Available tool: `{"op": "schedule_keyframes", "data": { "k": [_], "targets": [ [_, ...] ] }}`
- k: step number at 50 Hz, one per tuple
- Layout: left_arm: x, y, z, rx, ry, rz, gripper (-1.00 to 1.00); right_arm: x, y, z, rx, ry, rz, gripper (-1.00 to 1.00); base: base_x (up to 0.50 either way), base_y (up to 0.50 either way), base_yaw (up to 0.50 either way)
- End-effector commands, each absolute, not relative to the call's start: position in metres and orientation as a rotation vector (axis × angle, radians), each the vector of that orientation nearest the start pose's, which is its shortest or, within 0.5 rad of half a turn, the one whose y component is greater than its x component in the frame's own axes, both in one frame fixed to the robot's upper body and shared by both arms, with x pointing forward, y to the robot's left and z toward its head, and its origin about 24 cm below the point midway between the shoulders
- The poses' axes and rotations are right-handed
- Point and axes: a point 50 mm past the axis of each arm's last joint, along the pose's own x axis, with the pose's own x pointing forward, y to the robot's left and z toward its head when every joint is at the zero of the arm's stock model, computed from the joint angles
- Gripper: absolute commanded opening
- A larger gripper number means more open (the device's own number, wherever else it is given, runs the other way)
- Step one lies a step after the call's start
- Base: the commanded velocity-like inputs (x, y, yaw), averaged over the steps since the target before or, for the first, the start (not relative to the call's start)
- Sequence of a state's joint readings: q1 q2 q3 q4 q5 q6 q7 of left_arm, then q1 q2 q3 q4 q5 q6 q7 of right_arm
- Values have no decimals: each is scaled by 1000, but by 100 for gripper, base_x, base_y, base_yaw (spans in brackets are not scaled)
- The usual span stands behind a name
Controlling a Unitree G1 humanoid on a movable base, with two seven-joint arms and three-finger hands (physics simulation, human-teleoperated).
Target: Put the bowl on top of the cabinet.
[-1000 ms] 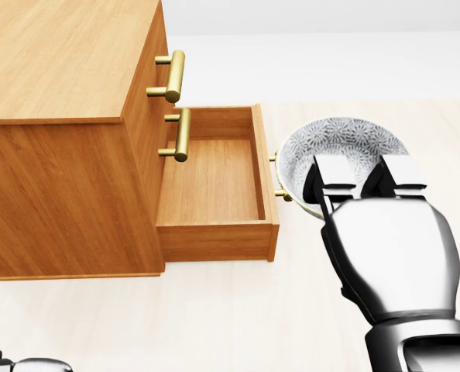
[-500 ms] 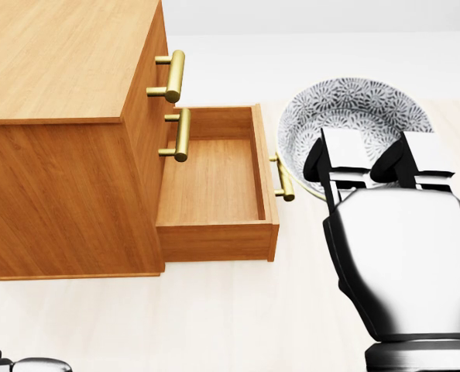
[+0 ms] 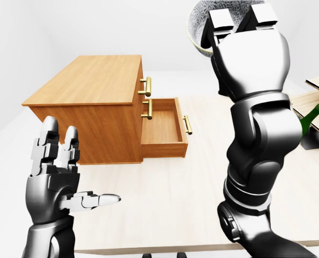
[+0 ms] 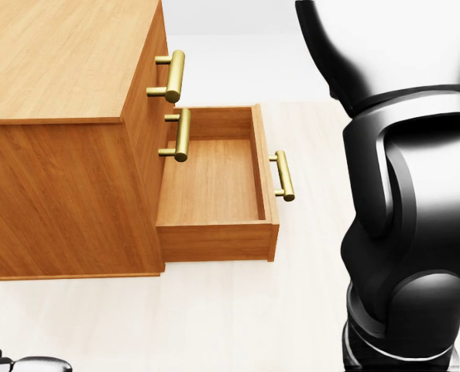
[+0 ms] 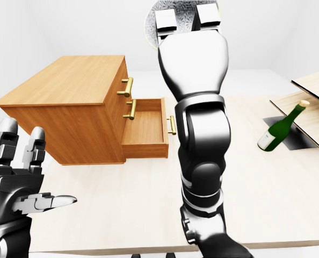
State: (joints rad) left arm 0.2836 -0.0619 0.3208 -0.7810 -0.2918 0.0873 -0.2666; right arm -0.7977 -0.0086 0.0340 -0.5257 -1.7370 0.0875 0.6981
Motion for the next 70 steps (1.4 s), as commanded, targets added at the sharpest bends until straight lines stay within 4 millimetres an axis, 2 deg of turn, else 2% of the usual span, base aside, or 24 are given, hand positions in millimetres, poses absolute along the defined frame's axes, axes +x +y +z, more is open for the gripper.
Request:
{"op": "schedule_keyframes", "data": {
  "k": [1,6,18,27,36,47,57,70],
  "targets": [
    [166,205,152,-93,-462,38,100,276,-97,360,-1651,-517,-484,-100,0,0,0],
    [165,206,153,-94,-465,39,100,290,-82,370,-1664,-529,-404,-100,0,0,0],
    [166,207,154,-94,-472,43,100,331,-48,380,-1680,-475,-141,-100,0,0,0],
    [167,207,154,-95,-472,46,100,346,-21,374,-1675,-455,39,-100,0,0,0],
    [167,208,154,-94,-476,48,100,347,-2,377,-1674,-466,123,-100,0,0,0],
    [167,207,154,-95,-474,49,100,353,20,372,-1693,-427,238,-100,0,0,0],
    [166,207,156,-94,-482,47,100,350,42,373,-1710,-423,320,-100,0,0,0],
    [166,208,155,-95,-479,46,100,336,72,371,-1739,-478,381,-100,0,0,0]
  ]
}}
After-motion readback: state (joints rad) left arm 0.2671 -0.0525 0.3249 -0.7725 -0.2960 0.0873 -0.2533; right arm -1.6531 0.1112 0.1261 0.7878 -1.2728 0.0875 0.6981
